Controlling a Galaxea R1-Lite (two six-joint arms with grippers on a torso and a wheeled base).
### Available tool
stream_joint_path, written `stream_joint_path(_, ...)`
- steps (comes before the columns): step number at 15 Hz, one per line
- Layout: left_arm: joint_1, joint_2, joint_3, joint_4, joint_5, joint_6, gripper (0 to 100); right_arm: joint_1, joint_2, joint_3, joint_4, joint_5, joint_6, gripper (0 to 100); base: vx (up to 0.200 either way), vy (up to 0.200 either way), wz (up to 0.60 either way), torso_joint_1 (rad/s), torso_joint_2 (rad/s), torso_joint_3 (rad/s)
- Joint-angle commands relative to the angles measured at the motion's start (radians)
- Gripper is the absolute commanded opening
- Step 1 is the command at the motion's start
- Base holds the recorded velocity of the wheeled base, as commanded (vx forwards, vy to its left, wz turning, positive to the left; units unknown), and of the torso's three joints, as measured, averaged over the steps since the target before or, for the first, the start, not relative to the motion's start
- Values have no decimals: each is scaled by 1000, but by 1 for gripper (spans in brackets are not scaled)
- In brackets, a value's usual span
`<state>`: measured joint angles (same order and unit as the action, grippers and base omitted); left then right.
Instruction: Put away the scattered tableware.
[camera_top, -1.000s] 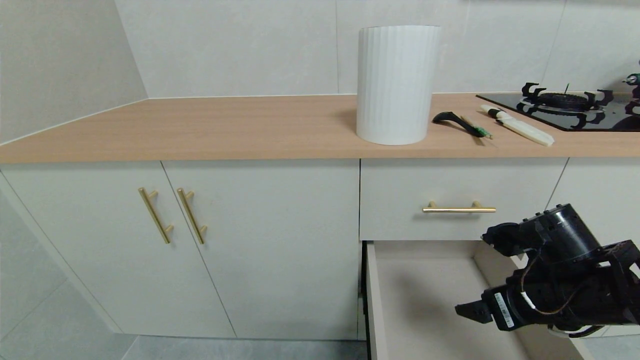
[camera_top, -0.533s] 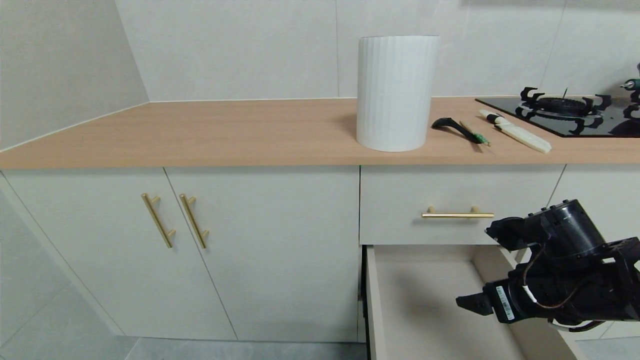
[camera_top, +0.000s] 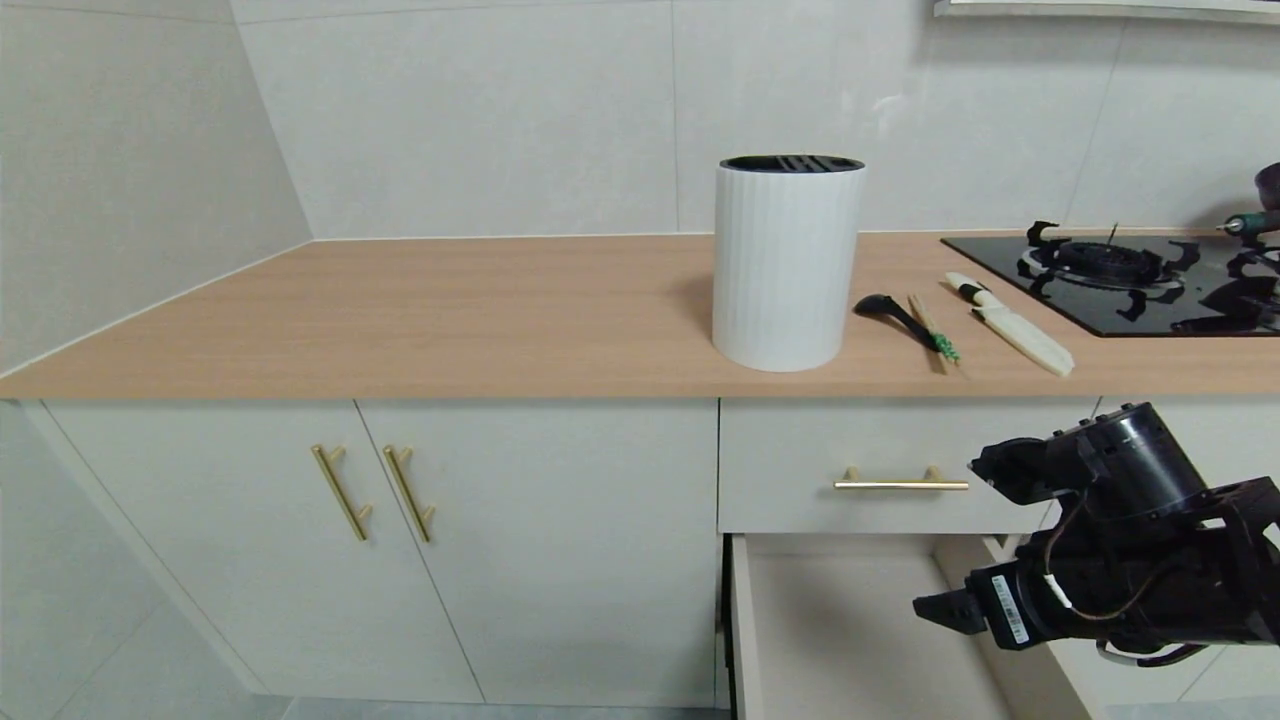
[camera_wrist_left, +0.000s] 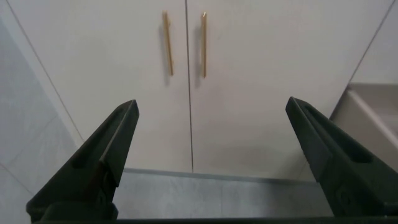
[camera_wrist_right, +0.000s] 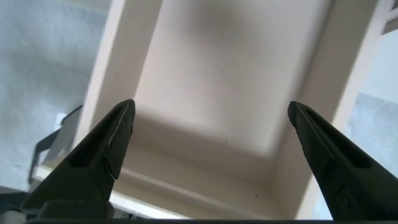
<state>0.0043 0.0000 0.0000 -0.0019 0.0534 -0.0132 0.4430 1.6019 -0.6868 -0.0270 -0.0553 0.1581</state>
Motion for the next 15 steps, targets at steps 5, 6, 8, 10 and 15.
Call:
stream_joint_path(5, 0, 2, 0, -1, 0, -1, 100, 0, 16, -3, -4, -5, -2, 100, 0, 0, 0, 186, -457, -273)
stream_joint_path(6, 0, 2, 0, -1, 0, -1, 100, 0, 16, -5, -19, -9, -2, 100, 0, 0, 0, 95, -227, -129)
stream_joint_path(8, 0, 2, 0, -1, 0, -1, 100, 0, 12, -50, -86, -29, -6, 100, 0, 0, 0, 39, -100, -56)
stream_joint_path(10, 0, 2, 0, -1, 0, -1, 100, -46, 26, -200, -24, -35, -5, 100, 0, 0, 0, 0, 0, 0)
stream_joint_path(15, 0, 0, 0, -1, 0, -1, 100, -102, 136, -625, 196, -66, 74, 100, 0, 0, 0, 0, 0, 0)
